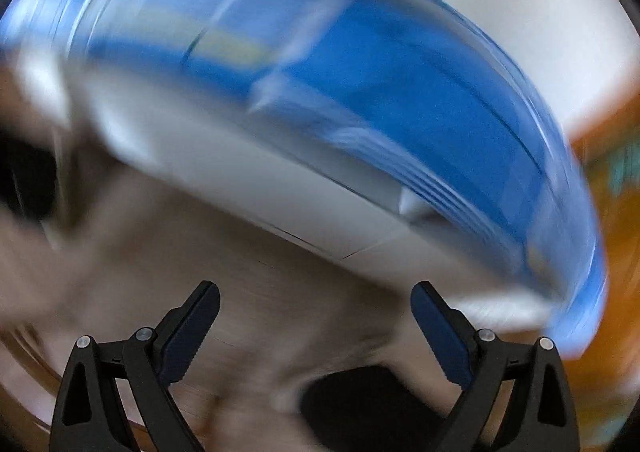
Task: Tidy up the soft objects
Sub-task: 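Lower both tools down toward the open white cabinet shelf of clothes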
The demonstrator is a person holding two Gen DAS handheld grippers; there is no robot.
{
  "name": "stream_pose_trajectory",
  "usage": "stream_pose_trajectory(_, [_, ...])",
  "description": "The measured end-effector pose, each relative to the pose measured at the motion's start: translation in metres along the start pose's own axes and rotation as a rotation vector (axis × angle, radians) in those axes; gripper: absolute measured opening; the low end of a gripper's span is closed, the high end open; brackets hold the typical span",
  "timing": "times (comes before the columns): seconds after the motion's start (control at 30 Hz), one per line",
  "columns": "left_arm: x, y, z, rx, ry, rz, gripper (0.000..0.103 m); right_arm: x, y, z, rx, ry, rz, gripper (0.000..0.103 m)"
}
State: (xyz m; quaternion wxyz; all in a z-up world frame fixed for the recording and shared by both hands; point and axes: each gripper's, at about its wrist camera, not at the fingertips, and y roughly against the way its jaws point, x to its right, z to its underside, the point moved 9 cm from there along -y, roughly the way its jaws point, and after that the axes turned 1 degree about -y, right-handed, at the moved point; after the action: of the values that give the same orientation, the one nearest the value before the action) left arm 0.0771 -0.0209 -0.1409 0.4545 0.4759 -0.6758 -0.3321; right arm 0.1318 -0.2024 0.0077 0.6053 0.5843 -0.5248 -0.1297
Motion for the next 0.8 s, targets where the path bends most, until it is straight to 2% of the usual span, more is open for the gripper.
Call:
stream_pose_trajectory(0.03, [0.000, -0.003, 0.000, -0.020, -0.005, 0.002, 0.103, -0.012, -0.016, 0.004, -0.044, 0.128, 0.020, 0.098])
stream_pose_trajectory(0.07, [0.001, -0.008, 0.000, -0.034, -0.009, 0.012, 0.103, -0.018, -0.028, 0.009, -0.074, 0.201, 0.047, 0.098])
stream_pose_trajectory(0.17, [0.005, -0.011, 0.001, -0.023, -0.035, 0.028, 0.103, -0.028, -0.058, 0.018, -0.114, 0.325, 0.124, 0.098])
stream_pose_trajectory(0.27, [0.009, -0.015, -0.002, -0.012, -0.089, 0.012, 0.103, -0.028, -0.064, 0.008, -0.077, 0.383, 0.173, 0.098])
stream_pose_trajectory(0.4, [0.013, -0.020, -0.014, 0.021, -0.159, -0.043, 0.103, -0.026, -0.066, -0.010, 0.007, 0.483, 0.306, 0.098])
stream_pose_trajectory(0.53, [0.015, -0.033, -0.029, 0.038, -0.265, -0.105, 0.103, -0.024, -0.082, -0.010, -0.012, 0.495, 0.290, 0.098])
stream_pose_trajectory(0.63, [0.015, -0.054, -0.033, -0.019, -0.294, -0.127, 0.103, -0.020, -0.100, -0.006, -0.043, 0.535, 0.288, 0.098])
stream_pose_trajectory(0.73, [0.016, -0.075, -0.030, -0.089, -0.362, -0.155, 0.102, -0.017, -0.104, -0.010, -0.055, 0.577, 0.297, 0.101])
stream_pose_trajectory(0.8, [0.020, -0.085, -0.031, -0.102, -0.425, -0.170, 0.099, -0.019, -0.104, -0.012, -0.055, 0.584, 0.277, 0.102])
